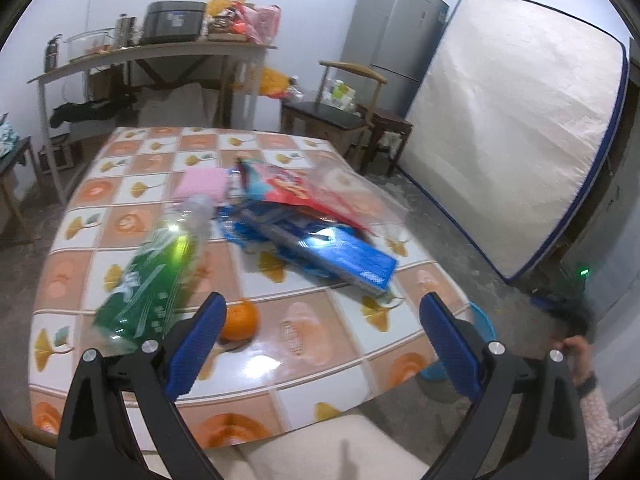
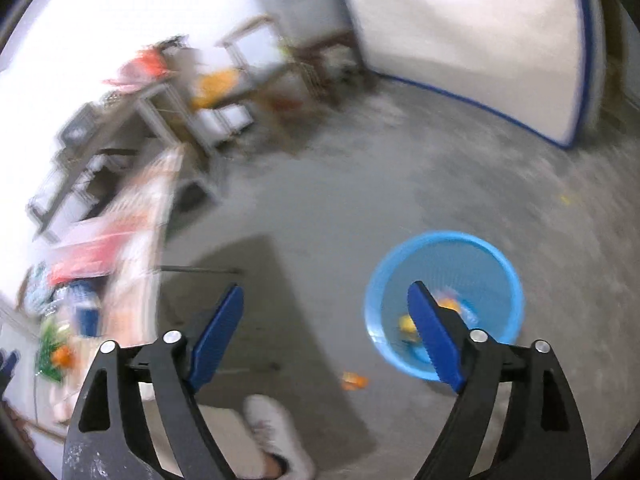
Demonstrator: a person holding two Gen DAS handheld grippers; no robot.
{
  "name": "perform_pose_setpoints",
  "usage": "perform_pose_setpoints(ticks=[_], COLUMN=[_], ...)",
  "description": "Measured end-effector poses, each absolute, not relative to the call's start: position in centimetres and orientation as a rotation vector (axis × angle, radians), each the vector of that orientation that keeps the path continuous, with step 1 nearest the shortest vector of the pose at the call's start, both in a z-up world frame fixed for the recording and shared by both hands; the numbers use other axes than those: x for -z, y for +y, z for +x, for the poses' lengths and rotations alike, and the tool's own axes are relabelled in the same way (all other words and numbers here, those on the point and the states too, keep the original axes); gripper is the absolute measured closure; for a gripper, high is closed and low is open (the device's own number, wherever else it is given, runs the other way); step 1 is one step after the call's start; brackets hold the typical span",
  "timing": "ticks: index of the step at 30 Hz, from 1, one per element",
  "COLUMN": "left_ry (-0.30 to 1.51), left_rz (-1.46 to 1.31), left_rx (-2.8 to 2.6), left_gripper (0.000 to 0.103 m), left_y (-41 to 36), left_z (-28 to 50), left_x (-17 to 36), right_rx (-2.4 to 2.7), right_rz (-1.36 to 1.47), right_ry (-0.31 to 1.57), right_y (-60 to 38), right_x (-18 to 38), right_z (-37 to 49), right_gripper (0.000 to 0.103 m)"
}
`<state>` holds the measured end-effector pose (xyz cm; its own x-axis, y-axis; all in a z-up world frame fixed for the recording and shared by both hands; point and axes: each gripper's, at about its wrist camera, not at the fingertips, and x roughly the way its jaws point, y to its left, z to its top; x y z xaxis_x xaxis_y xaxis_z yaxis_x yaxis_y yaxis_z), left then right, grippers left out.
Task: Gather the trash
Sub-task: 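Bring both open tools back over the table toward the orange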
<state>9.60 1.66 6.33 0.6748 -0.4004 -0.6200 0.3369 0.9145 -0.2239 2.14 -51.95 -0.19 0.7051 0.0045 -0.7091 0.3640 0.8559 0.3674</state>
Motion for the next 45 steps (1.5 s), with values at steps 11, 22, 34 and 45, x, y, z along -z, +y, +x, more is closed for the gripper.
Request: perform_pose_setpoints(ticks=[11,22,34,45], left_ry=[0.646,0.701,0.676,0.78], left_rz=[0.032,-0.079,0.031,0.246], left_rx=[0.248,0.436,0.362,0.281], left_gripper=[0.008,0.008,0.041,0.054], left_y=[5.9,4.5,3.2,0.4], left_z=[8.3,9.0,11.7,15.2], left_x=[-4.3,-1.6,0.3,3.3], right_rx=[-0.198,-0.326,-0.369,-0.381], right_rz=[0.32,0.193,0.258,0.284], right_ry=[0.739,0.808,0.857,0.886], right_y=[-34.4,-24.8,-22.7,-23.1], right_x=[-4.4,-5.0,-3.4,-2.2], right_z=[9.0,13.6,14.2,14.6], right_gripper=[0.02,0.026,0.031,0.034])
